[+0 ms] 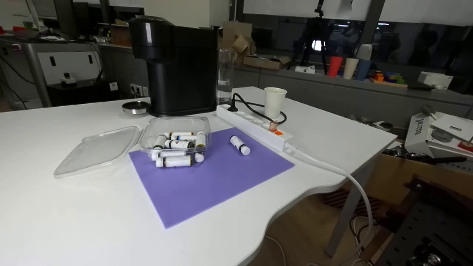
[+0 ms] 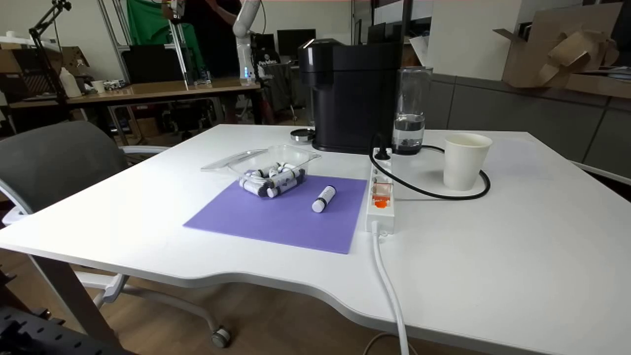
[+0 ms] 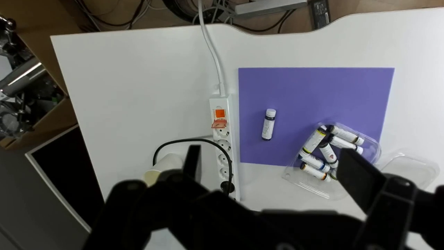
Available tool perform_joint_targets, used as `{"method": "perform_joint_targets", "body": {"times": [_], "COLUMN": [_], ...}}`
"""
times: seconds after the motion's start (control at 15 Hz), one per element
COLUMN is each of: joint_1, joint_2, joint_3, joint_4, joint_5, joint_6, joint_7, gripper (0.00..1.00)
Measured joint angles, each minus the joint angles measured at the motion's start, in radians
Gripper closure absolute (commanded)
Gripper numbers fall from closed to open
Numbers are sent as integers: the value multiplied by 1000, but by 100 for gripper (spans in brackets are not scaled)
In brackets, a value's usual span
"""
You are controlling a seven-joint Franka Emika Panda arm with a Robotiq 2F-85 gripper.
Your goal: Pick the bottle from the mat and place it in the box
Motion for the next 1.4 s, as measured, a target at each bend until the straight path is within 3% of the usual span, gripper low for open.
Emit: {"method": "perform_joint_targets", "body": {"times": [0.47,0.87,1.13,1.4], "joint_1": [-1,-5,-5,-5], "joint_2": [318,572,665,676], "joint_3": [-119,-129,-118,-118], "joint_4": [19,66,68,71], "joint_5": [7,13,24,24], "joint_6": [259,594,642,642], "joint_7": [-100,-35,37,45], "gripper": [0,0,0,0]}}
